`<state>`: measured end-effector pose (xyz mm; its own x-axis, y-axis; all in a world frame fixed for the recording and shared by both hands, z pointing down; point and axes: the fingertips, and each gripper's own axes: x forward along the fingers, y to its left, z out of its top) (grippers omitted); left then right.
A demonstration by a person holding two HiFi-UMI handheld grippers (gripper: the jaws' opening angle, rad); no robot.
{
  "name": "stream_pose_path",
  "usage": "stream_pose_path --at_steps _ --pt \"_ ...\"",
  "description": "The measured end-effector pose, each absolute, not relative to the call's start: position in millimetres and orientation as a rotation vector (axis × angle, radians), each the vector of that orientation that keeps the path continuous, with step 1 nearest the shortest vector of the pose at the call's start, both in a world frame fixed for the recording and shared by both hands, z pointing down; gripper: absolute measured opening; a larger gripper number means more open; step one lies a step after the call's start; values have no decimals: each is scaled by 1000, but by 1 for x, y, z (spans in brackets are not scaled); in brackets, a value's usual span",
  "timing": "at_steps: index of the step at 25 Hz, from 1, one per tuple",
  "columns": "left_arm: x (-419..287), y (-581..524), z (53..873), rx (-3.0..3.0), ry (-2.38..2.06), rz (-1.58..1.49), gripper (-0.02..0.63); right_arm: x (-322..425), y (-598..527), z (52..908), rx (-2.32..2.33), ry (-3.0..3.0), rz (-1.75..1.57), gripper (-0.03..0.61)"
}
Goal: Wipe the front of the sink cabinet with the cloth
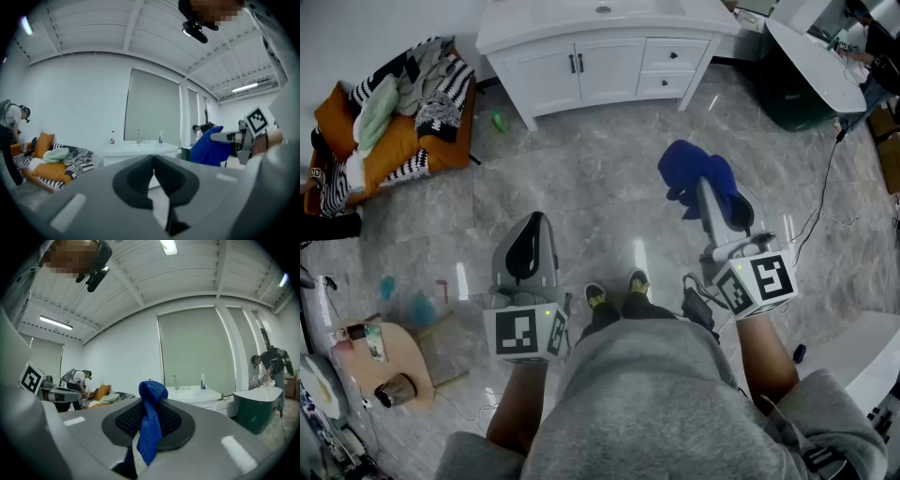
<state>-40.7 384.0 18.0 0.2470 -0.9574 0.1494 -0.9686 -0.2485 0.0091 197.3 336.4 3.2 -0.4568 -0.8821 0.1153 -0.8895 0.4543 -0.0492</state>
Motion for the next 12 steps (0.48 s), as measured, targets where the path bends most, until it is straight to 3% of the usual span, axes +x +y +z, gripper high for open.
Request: stream_pose_path --at_steps 12 --pt "-47 394 20 2378 -1865 159 11 184 351 6 1621 -2630 206 57"
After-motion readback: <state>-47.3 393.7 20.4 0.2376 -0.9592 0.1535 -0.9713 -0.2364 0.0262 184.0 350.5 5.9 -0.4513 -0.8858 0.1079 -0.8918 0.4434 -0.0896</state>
